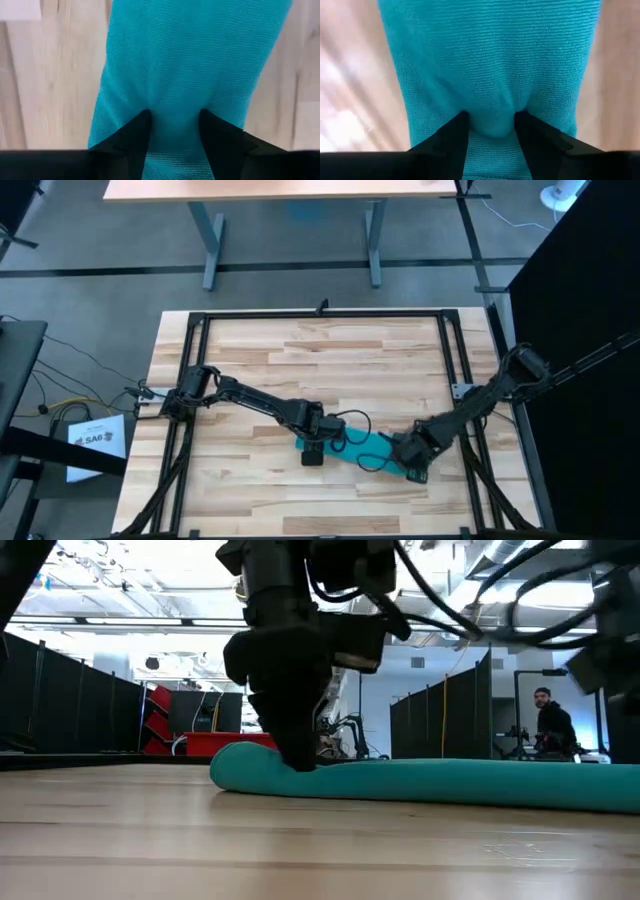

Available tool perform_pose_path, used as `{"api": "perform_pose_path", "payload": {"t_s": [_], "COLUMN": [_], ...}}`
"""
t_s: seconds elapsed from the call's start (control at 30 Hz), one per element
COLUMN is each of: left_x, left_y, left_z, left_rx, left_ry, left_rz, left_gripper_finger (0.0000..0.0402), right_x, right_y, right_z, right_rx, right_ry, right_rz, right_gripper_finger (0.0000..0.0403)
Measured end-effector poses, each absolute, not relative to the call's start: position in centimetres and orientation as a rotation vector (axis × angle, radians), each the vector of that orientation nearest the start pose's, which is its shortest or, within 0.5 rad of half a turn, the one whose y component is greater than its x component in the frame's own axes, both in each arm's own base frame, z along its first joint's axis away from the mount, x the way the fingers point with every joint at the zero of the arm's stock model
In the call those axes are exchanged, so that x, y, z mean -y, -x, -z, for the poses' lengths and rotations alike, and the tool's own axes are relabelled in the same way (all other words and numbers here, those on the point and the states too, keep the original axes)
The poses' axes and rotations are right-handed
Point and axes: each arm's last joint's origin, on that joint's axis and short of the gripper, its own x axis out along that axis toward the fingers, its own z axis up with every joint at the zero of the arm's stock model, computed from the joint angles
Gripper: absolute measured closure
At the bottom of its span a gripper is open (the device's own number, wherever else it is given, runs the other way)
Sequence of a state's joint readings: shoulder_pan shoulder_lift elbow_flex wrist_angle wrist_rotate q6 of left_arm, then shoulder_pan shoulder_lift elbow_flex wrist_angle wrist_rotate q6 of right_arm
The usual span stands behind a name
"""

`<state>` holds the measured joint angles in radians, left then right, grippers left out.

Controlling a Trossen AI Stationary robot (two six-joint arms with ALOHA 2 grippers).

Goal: Roll towel
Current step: Roll the blue towel

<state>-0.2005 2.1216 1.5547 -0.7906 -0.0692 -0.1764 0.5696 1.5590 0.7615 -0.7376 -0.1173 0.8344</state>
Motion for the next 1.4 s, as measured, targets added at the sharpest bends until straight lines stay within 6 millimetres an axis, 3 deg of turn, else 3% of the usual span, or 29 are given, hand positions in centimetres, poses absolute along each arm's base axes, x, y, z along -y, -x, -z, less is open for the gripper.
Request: {"api": "perform_pose_path", "payload": {"t_s": [0.23,0.43,0.7,0.9,1.2,1.4], "left_x": [5.6,2.0,-4.1,-7.4,-9.3,-9.1], "left_y": [-40.6,-39.7,-34.9,-32.3,-31.8,-31.2], "left_z": [-15.3,-15.8,-15.8,-16.6,-16.4,-18.3], "left_rx": [-1.417,-1.419,-1.363,-1.294,-1.284,-1.239], "left_ry": [-0.042,-0.035,0.089,0.14,0.145,0.156], "left_rz": [-0.031,-0.029,-0.025,-0.045,-0.04,-0.064], "left_gripper_finger": [0.0244,0.0244,0.0244,0.0244,0.0244,0.0244], "right_x": [-8.5,-4.5,0.9,4.4,8.3,8.1], "right_y": [-21.3,-22.3,-23.0,-22.7,-22.4,-22.7], "right_z": [-14.4,-14.5,-14.6,-14.6,-15.3,-18.2], "right_rx": [-1.575,-1.565,-1.51,-1.483,-1.441,-1.443], "right_ry": [-0.328,-0.343,-0.384,-0.362,-0.282,-0.276], "right_rz": [0.145,0.177,0.212,0.171,0.126,0.116], "right_gripper_finger": [0.0271,0.0275,0.0275,0.0275,0.0275,0.0275]}}
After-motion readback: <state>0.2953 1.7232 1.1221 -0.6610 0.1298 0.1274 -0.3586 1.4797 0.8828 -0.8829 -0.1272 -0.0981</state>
